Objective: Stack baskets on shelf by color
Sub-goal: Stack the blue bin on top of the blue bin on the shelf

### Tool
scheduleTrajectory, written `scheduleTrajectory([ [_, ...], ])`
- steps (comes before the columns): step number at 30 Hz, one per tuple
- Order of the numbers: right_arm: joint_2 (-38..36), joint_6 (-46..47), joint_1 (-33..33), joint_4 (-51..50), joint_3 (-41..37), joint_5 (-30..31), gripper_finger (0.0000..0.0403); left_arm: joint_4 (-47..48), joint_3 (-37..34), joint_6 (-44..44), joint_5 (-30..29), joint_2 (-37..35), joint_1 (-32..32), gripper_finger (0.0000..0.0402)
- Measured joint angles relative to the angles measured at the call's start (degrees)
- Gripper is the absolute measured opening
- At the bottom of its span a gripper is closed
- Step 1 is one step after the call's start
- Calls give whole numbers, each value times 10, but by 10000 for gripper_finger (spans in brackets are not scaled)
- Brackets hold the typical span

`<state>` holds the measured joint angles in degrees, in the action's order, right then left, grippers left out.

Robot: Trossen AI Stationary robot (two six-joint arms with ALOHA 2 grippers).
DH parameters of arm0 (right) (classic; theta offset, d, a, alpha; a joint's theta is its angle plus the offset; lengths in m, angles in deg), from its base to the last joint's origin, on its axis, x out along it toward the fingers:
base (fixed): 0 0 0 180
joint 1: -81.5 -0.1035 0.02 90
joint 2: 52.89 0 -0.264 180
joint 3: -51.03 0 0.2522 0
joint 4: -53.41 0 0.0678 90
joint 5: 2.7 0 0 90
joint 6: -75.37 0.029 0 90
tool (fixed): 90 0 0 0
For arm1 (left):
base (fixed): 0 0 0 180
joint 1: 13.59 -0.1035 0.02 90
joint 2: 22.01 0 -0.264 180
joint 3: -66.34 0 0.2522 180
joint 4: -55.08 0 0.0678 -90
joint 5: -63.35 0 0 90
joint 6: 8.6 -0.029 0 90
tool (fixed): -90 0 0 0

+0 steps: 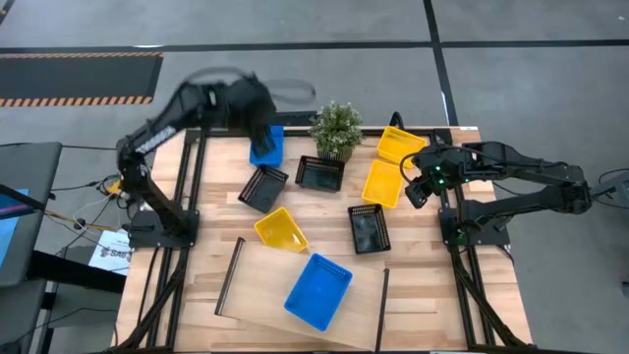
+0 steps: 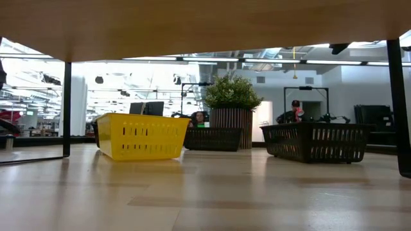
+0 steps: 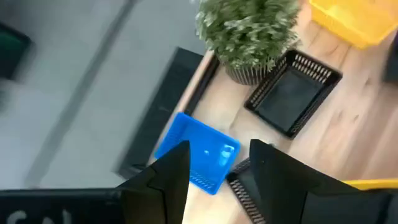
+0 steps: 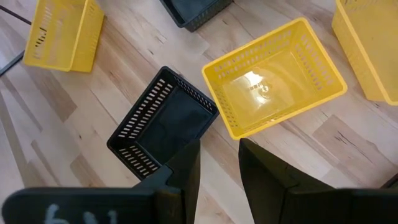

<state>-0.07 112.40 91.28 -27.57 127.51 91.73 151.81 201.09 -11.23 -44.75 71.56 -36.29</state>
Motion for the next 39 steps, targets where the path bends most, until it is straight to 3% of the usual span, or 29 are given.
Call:
scheduleTrajectory([
  [4,0,0,0,0,0,0,133,-45,-15,19,118,0,-129,155],
  [10,0,4,0,3,0,0,134,-85,-143,142,100,1,-244,155],
  [14,0,5,0,3,0,1,133,-128,-254,253,134,2,-283,155],
  [21,0,5,0,3,0,1,134,-196,-351,297,179,2,-285,155],
  [32,0,0,0,4,0,5,134,-168,-358,394,89,2,-225,155],
  [39,0,-2,0,4,0,32,133,-177,-358,423,114,30,-215,155],
])
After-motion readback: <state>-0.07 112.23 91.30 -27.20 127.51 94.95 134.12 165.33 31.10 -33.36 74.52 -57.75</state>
